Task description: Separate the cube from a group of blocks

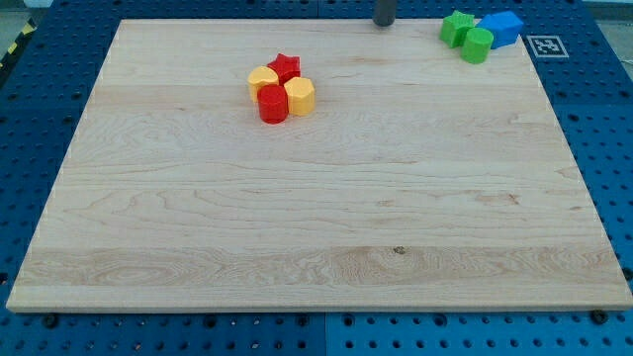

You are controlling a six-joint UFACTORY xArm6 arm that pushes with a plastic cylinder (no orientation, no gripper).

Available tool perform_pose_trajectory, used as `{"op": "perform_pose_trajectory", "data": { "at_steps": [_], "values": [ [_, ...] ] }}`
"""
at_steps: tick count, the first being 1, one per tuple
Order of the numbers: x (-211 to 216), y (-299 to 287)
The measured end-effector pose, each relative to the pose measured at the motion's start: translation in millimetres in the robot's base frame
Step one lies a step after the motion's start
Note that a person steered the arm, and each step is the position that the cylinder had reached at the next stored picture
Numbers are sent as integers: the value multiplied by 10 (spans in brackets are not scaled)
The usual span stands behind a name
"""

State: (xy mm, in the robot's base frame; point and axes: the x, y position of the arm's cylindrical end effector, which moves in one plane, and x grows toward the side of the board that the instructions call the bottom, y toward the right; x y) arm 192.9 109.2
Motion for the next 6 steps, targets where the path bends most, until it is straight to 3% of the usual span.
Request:
{"op": "perform_pose_trajectory", "data": {
  "at_steps": [4, 6],
  "values": [
    [-15, 1020],
    [-16, 1064]
  ]
}}
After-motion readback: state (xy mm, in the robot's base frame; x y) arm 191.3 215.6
